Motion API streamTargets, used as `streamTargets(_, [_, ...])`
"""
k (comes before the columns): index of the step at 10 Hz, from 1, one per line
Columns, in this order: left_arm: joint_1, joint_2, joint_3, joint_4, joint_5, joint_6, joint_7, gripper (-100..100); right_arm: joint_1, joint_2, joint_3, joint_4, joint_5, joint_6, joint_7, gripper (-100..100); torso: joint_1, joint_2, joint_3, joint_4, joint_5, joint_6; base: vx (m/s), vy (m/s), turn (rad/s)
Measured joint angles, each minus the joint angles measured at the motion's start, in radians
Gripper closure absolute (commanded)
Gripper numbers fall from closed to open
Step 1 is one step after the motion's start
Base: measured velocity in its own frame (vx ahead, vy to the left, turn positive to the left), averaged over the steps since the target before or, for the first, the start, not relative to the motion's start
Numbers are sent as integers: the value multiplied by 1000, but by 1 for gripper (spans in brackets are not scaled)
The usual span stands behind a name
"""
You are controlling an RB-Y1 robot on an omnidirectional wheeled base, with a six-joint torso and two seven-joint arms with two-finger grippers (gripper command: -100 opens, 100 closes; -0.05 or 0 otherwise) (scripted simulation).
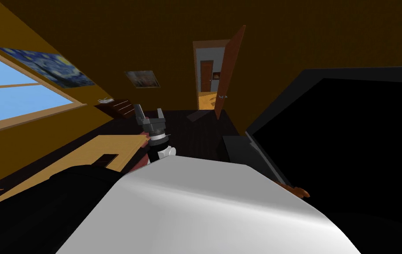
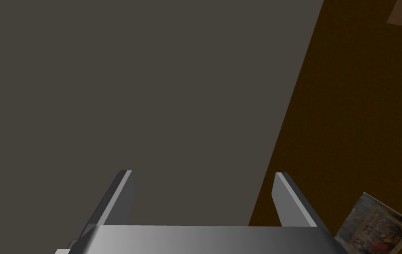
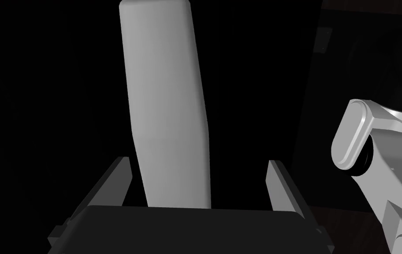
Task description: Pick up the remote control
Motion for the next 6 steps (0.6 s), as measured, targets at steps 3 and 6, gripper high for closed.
streamTargets(3, [0, 0, 0, 0, 0, 0, 0, 0, -37, 16, 19, 48, 5, -12, 14, 0, 4, -1, -1, 0, 1, 1, -17, -54, 50])
streamTargets(6, [0, 0, 0, 0, 0, 0, 0, 0, -74, 7, 64, 72, -25, -9, -25, -100, 10, 4, 2, 1, 2, 0, -132, 39, 228])
